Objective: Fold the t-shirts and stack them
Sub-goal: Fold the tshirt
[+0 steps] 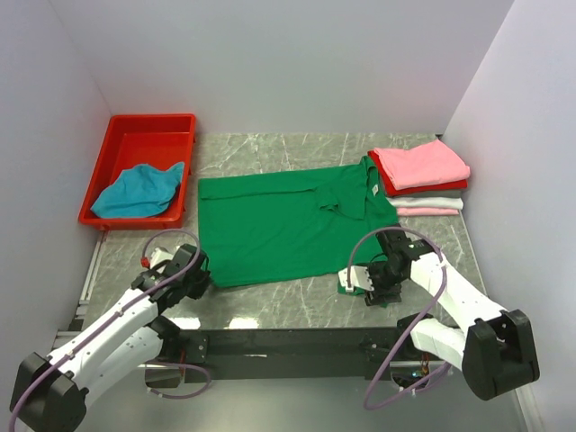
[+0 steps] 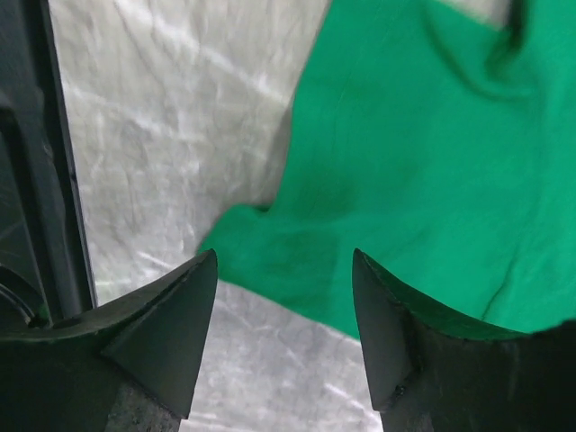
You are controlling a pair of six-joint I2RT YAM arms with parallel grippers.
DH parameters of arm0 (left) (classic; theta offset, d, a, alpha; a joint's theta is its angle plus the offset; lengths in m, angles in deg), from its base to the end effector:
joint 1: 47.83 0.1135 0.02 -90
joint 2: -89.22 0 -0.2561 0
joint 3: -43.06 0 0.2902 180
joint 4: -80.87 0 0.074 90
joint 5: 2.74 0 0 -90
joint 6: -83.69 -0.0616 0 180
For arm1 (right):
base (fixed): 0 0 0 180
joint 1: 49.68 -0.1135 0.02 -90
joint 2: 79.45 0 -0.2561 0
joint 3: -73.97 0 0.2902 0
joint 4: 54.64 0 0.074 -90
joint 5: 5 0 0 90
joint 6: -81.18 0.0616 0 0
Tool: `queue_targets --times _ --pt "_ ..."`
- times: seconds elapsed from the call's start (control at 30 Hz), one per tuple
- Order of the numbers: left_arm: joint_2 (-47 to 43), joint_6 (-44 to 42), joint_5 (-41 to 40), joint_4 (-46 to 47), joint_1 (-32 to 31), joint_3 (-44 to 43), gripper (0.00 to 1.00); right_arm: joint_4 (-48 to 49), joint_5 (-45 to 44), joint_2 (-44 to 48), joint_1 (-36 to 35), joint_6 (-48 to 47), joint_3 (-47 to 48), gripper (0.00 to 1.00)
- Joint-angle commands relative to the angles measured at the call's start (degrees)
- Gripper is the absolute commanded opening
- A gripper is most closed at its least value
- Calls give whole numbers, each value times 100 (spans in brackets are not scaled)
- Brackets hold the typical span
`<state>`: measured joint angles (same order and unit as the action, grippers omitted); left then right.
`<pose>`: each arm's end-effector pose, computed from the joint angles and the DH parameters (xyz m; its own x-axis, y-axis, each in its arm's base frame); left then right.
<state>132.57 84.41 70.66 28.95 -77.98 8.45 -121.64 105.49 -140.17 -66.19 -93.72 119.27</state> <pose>0.1695 -0.0781 0.1292 -0.3508 -0.9044 -0.2429 -0.7583 0.4265 -0.4931 0.1778 0.0752 0.1292 0.2248 -0.9065 -0.3573 -0.9742 -0.2019 -0.1005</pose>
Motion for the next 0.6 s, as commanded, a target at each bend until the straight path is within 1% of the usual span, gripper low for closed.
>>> queue_targets --times 0.0,0.13,0.23,0.3,0.37,0.5,0.57 --pt "-134 -72 -115 -185 1 18 1 -82 -519 192 34 -210 -172 68" --pt "-108 -159 -142 -202 1 -61 1 -364 -748 448 183 -947 -383 66" --pt "-55 -195 -142 -150 0 -44 1 -417 -845 404 175 -1194 -497 64" --pt "-64 -177 -115 -106 -8 17 1 -277 -880 247 184 -1178 -524 62" --pt "-73 -160 -54 -45 -8 79 1 -241 -784 132 175 -1169 -489 57" --pt "-90 -151 -27 -44 -8 97 1 -216 -573 -18 131 -1195 -524 53" --pt "-90 -151 -45 -44 -8 71 1 -66 -608 -53 122 -1178 -638 48"
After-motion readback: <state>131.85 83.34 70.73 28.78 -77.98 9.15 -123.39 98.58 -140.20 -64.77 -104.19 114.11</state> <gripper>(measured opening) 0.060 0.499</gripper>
